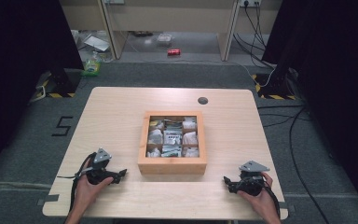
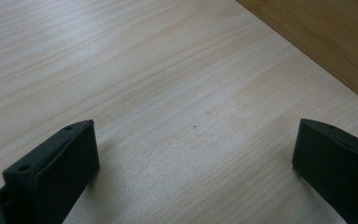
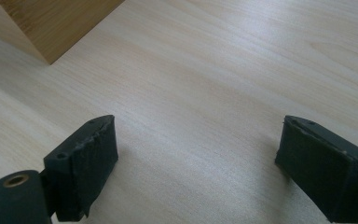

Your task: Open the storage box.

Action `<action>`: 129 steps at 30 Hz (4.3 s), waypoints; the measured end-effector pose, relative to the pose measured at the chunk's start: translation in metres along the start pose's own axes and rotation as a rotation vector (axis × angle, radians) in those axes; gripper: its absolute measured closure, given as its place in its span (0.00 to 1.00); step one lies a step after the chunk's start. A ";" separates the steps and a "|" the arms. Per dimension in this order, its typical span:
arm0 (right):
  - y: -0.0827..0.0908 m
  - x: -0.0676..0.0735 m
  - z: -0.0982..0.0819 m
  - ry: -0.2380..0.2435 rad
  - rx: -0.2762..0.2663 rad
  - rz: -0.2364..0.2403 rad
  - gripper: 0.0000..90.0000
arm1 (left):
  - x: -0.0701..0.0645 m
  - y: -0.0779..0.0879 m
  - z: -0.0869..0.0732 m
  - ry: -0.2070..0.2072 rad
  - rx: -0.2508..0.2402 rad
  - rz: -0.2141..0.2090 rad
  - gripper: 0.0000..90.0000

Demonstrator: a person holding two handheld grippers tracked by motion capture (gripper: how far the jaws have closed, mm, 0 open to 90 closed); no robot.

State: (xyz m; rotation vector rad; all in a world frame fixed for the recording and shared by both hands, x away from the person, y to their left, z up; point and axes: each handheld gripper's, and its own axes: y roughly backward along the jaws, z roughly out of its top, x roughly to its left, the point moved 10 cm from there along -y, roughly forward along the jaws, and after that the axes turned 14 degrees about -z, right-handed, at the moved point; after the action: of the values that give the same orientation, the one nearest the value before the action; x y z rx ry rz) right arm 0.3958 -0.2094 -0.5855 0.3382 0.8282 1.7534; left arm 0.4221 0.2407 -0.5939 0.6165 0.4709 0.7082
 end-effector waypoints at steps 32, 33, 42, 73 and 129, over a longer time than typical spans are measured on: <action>0.017 0.009 0.024 -0.036 -0.090 0.042 0.19 | -0.001 0.000 0.000 0.004 -0.001 0.005 0.00; 0.019 0.012 0.027 -0.035 -0.100 0.052 0.19 | -0.001 0.000 0.000 0.004 -0.001 0.005 0.00; 0.028 0.033 0.043 -0.054 -0.154 0.118 0.31 | -0.001 0.000 0.000 0.004 -0.001 0.005 0.00; 0.029 0.081 0.073 0.034 -0.237 0.234 0.66 | -0.001 0.000 0.000 0.004 -0.001 0.005 0.00; 0.039 0.071 0.133 -0.001 -0.367 0.277 0.62 | -0.001 0.000 0.000 0.004 0.000 0.005 0.00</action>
State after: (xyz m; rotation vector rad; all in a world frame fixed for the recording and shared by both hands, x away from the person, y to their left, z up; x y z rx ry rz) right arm 0.4232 -0.1009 -0.4768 0.2136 0.4583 2.1186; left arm 0.4214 0.2407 -0.5939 0.6167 0.4729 0.7140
